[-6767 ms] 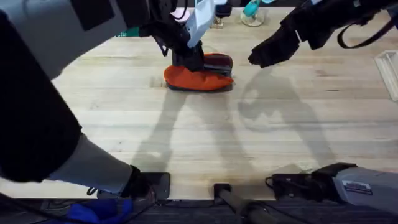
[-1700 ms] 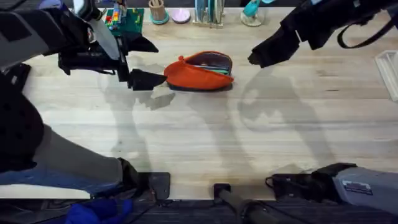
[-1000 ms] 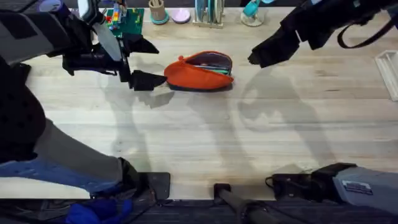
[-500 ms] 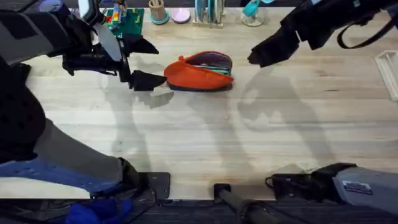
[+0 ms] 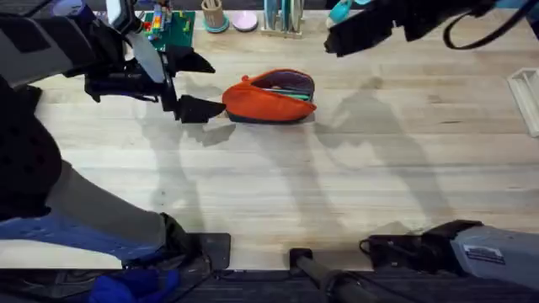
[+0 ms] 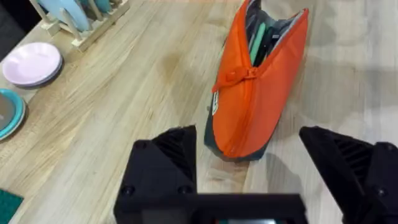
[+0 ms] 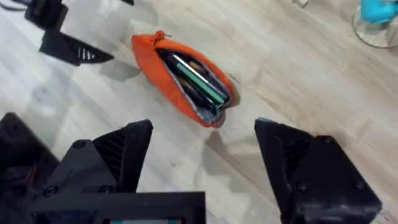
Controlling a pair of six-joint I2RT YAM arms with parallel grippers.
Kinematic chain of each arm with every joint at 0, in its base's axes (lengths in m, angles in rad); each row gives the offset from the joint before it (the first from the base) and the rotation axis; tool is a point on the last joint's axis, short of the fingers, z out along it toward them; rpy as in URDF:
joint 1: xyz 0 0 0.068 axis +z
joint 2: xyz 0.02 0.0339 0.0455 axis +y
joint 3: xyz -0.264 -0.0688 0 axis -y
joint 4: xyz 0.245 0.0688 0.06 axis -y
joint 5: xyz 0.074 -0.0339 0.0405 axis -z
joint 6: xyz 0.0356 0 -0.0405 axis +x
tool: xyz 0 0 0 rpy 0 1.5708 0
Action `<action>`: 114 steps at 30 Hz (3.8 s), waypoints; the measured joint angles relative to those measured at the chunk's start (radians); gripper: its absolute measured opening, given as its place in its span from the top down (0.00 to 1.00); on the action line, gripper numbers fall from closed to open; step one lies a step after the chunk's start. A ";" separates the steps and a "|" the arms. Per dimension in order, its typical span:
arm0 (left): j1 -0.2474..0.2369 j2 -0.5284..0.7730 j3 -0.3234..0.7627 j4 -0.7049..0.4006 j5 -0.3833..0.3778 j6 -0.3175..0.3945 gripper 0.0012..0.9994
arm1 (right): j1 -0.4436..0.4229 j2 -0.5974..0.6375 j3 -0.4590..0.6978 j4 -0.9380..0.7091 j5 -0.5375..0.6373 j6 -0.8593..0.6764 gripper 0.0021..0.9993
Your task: Unzip the bag, pick up the pens from the table one at a time and place them inside, then zip the bag closed.
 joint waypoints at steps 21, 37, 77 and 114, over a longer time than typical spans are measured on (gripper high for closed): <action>0.000 0.000 0.000 0.000 0.000 0.000 0.01 | 0.215 0.433 0.575 -0.120 0.285 0.049 0.00; 0.000 0.000 0.000 0.000 0.000 0.000 0.01 | 0.287 0.626 0.652 -0.116 0.288 0.170 0.00; 0.000 0.000 0.000 0.000 0.000 0.000 0.01 | 0.387 0.733 0.660 -0.135 0.291 0.287 0.00; 0.000 0.000 0.000 0.000 0.000 0.000 0.01 | 0.435 0.748 0.660 -0.098 0.419 0.518 0.00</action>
